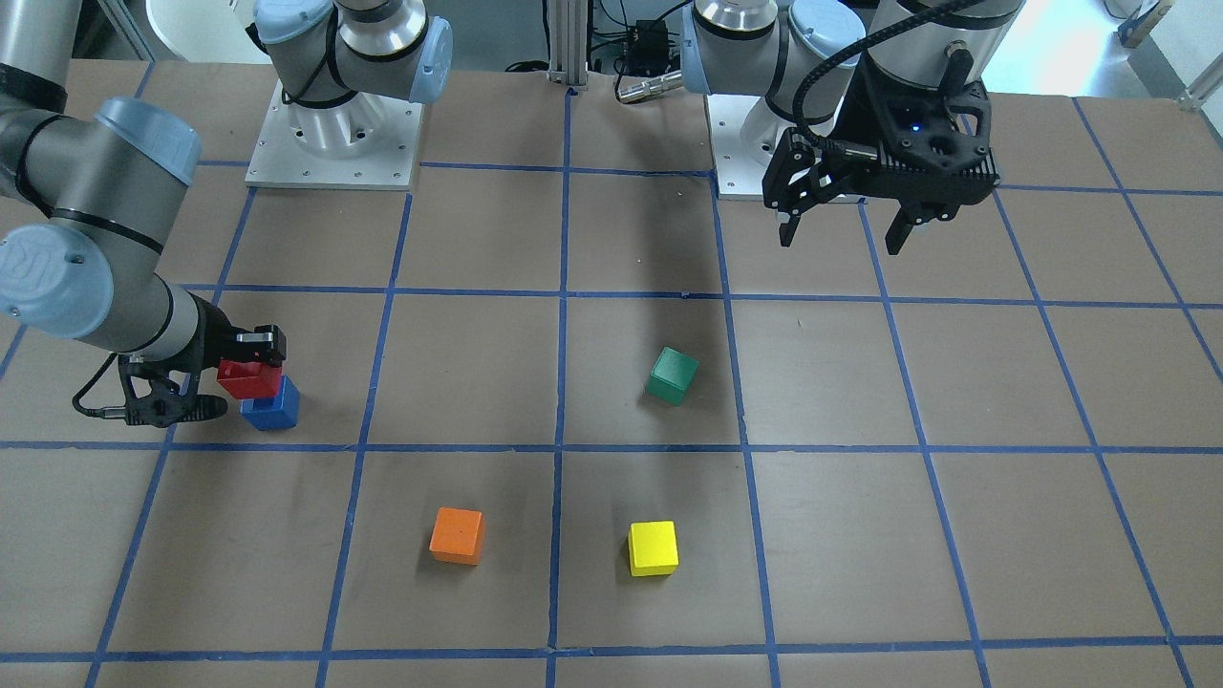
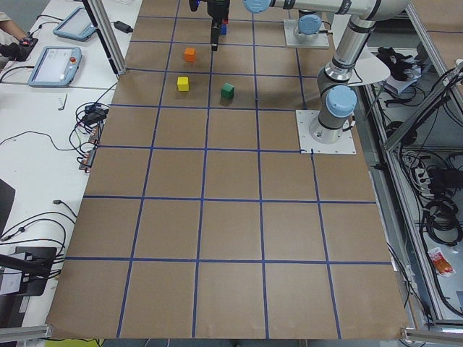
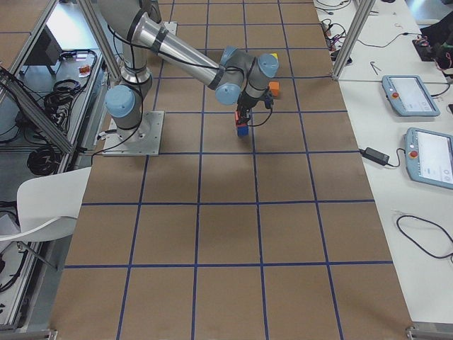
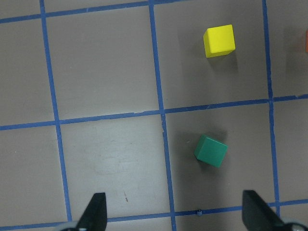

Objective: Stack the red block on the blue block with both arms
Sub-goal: 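Carry the red cube with the right gripper above the blue cube, then lower the red cube onto the blue cube and open the right gripper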

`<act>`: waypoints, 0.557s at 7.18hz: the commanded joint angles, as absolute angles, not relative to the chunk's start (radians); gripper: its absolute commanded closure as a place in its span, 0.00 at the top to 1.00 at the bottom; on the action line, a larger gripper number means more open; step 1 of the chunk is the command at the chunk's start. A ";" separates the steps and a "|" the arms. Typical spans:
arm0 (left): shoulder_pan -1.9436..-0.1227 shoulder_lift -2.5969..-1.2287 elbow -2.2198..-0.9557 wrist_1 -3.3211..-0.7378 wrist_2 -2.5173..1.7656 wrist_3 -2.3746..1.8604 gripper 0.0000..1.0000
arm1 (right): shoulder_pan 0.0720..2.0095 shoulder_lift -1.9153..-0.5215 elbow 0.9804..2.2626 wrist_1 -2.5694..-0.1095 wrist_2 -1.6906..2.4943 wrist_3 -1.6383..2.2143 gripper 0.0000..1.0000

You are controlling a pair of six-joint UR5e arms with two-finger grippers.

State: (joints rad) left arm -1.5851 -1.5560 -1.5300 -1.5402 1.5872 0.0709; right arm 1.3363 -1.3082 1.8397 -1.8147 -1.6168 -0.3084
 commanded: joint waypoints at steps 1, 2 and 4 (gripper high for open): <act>-1.585 -1.559 -1.529 -1.523 1.583 0.069 1.00 | 1.336 -1.302 1.838 -1.831 -1.617 -0.307 0.00; -1.585 -1.559 -1.531 -1.523 1.583 0.069 1.00 | 1.336 -1.290 1.838 -1.853 -1.617 -0.307 0.00; -1.585 -1.560 -1.534 -1.523 1.583 0.069 1.00 | 1.338 -1.281 1.839 -1.859 -1.617 -0.302 0.00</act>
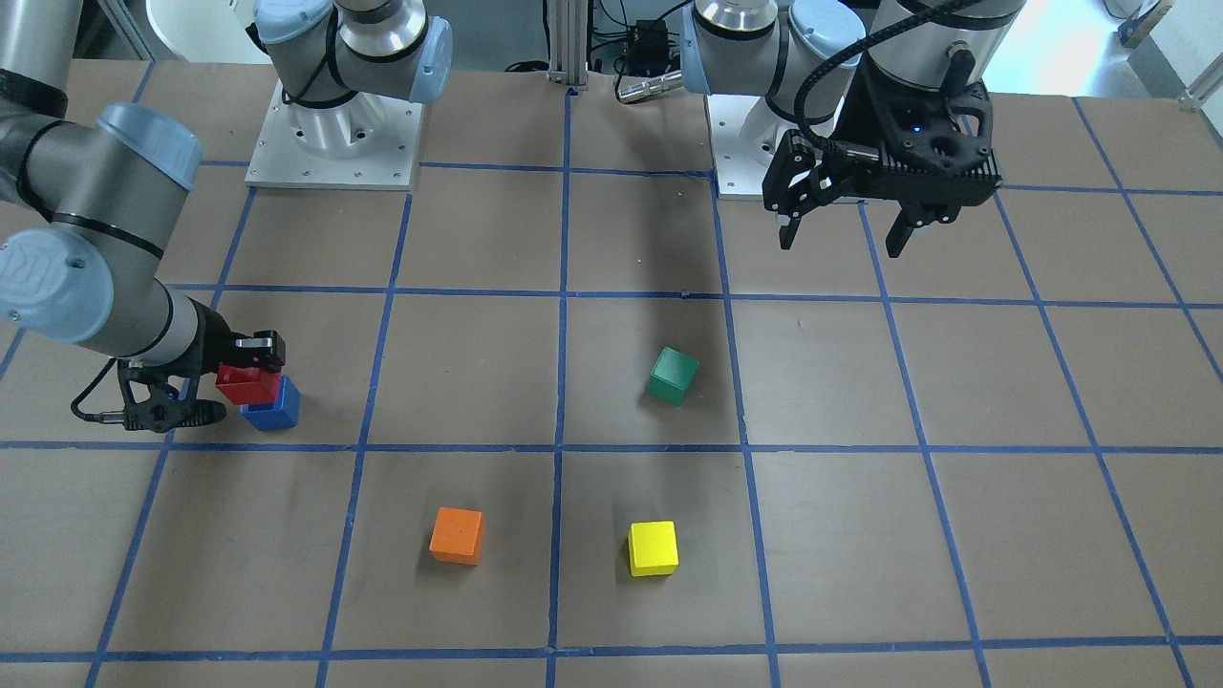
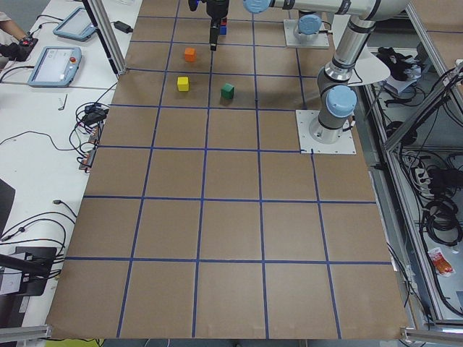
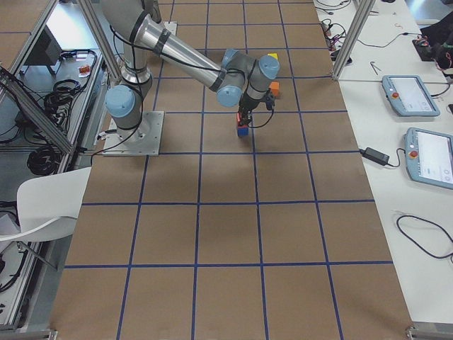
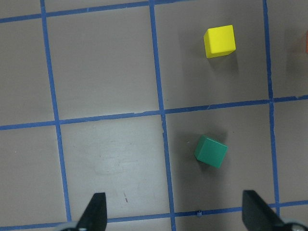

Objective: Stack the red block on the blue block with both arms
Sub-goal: 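Lower the red cube onto the blue cube and open the right gripper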

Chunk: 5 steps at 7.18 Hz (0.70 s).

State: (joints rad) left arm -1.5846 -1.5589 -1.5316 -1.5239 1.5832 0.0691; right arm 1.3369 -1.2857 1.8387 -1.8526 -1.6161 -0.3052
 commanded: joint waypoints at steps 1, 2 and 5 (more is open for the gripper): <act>-1.586 -1.563 -1.532 -1.523 1.588 0.068 1.00 | 1.338 -1.281 1.839 -1.856 -1.617 -0.296 0.04; -1.586 -1.562 -1.532 -1.523 1.586 0.067 1.00 | 1.339 -1.281 1.839 -1.856 -1.617 -0.296 0.18; -1.586 -1.562 -1.534 -1.523 1.588 0.067 1.00 | 1.339 -1.281 1.839 -1.858 -1.617 -0.296 0.93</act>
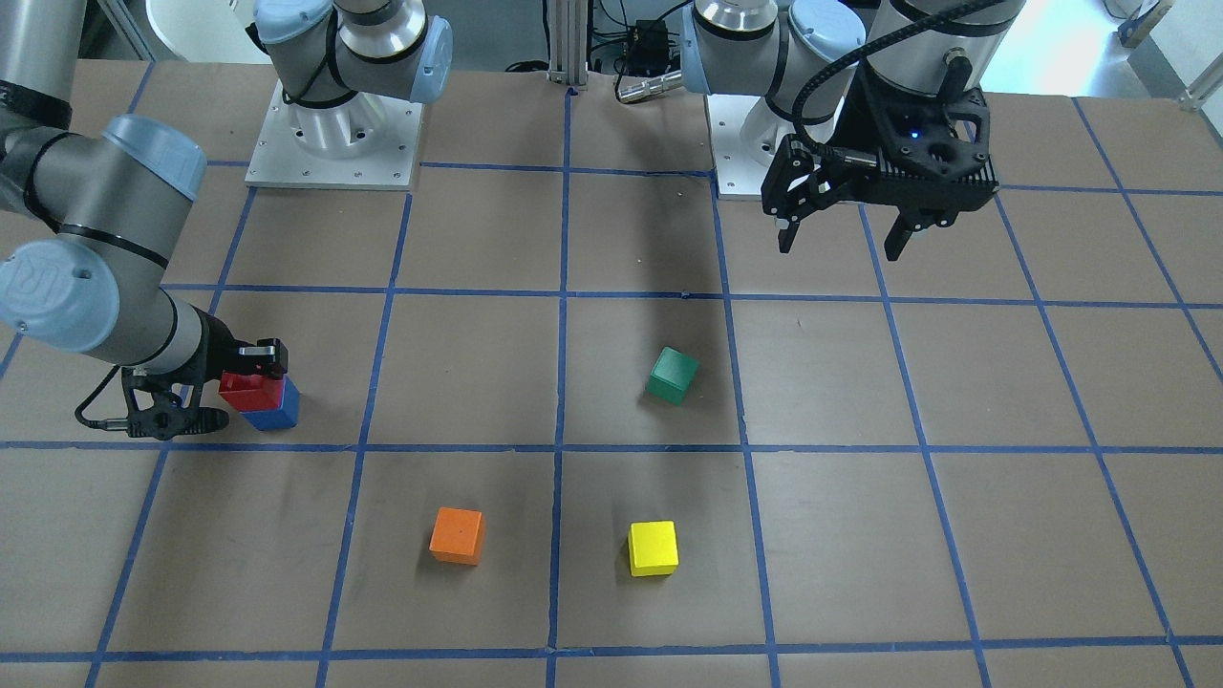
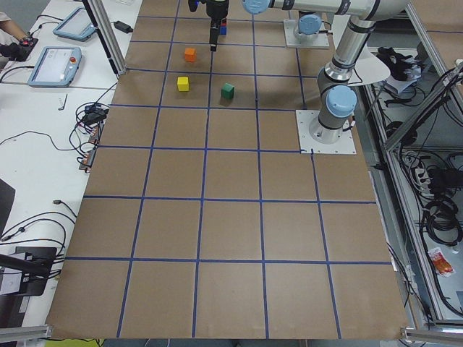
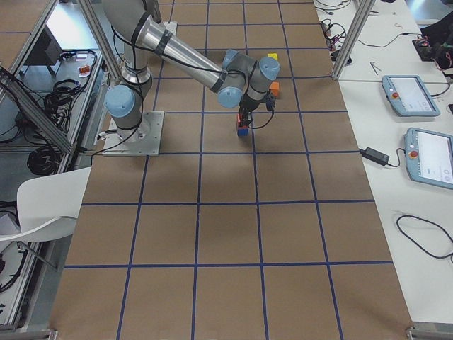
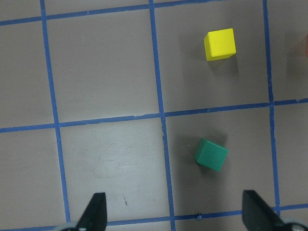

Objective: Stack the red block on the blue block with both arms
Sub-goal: 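Lower the red cube onto the blue cube and open the right gripper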

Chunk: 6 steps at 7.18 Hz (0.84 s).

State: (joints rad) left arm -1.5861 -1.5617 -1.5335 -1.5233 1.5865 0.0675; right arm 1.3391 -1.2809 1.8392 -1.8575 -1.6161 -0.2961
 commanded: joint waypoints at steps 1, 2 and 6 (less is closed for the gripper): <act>-1.586 -1.562 -1.534 -1.523 1.588 0.067 1.00 | 1.339 -1.281 1.839 -1.856 -1.617 -0.296 1.00; -1.586 -1.562 -1.534 -1.523 1.588 0.067 1.00 | 1.339 -1.281 1.839 -1.856 -1.618 -0.296 1.00; -1.586 -1.559 -1.534 -1.525 1.589 0.067 1.00 | 1.348 -1.391 1.717 -1.665 -1.674 -0.296 1.00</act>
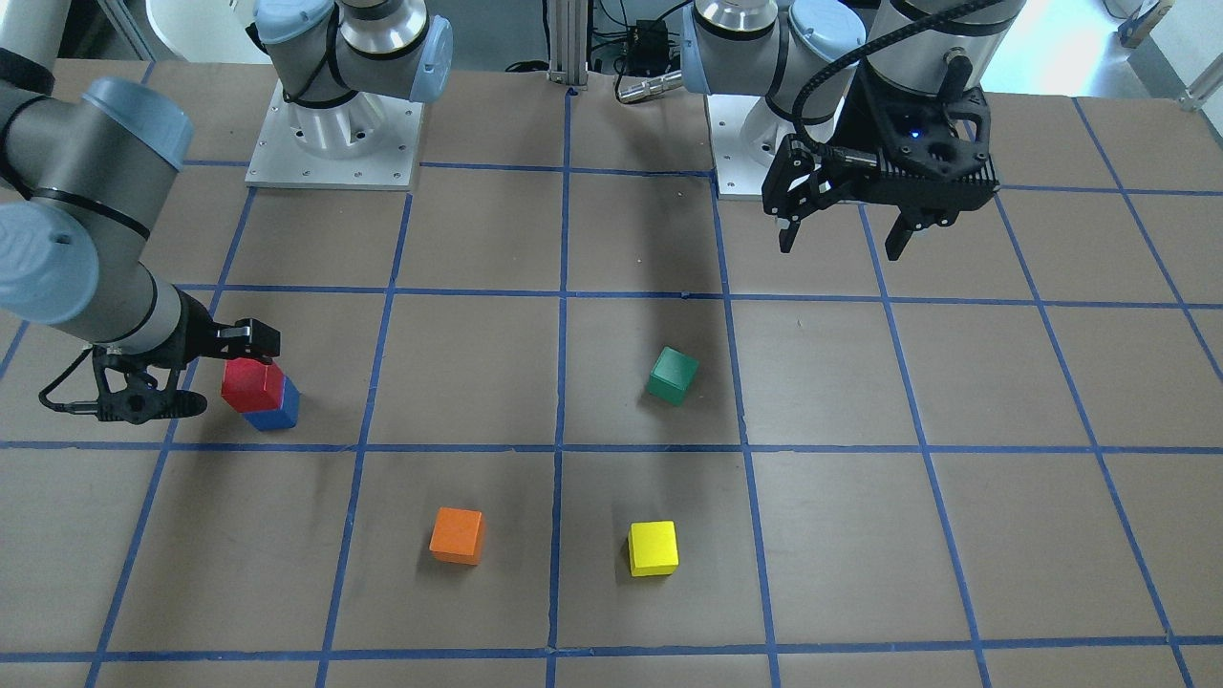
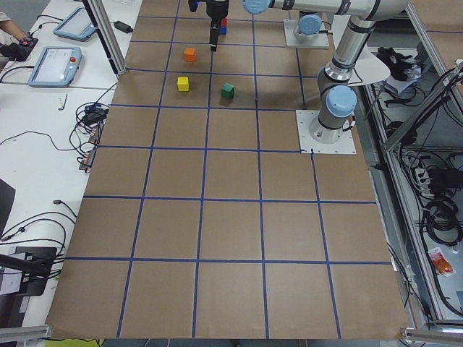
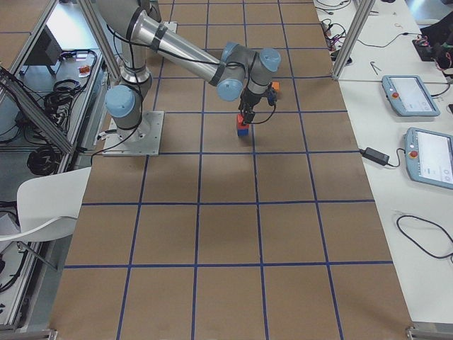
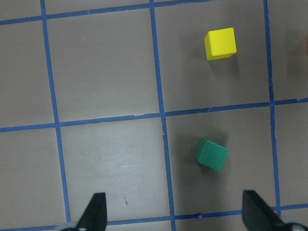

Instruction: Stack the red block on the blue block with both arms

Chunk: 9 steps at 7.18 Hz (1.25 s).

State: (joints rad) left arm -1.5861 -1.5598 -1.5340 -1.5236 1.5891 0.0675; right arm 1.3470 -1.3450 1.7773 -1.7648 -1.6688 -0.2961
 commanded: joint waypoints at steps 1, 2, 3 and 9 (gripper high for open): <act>-1.586 -1.559 -1.534 -1.523 1.588 0.067 1.00 | 1.350 -1.423 1.660 -1.569 -1.667 -0.272 1.00; -1.586 -1.559 -1.534 -1.523 1.589 0.067 1.00 | 1.376 -1.463 1.617 -1.498 -1.651 -0.205 1.00; -1.586 -1.559 -1.534 -1.523 1.589 0.067 1.00 | 1.441 -1.509 1.579 -1.436 -1.646 -0.104 1.00; -1.586 -1.557 -1.534 -1.523 1.588 0.067 1.00 | 1.600 -1.562 1.572 -1.411 -1.606 0.080 1.00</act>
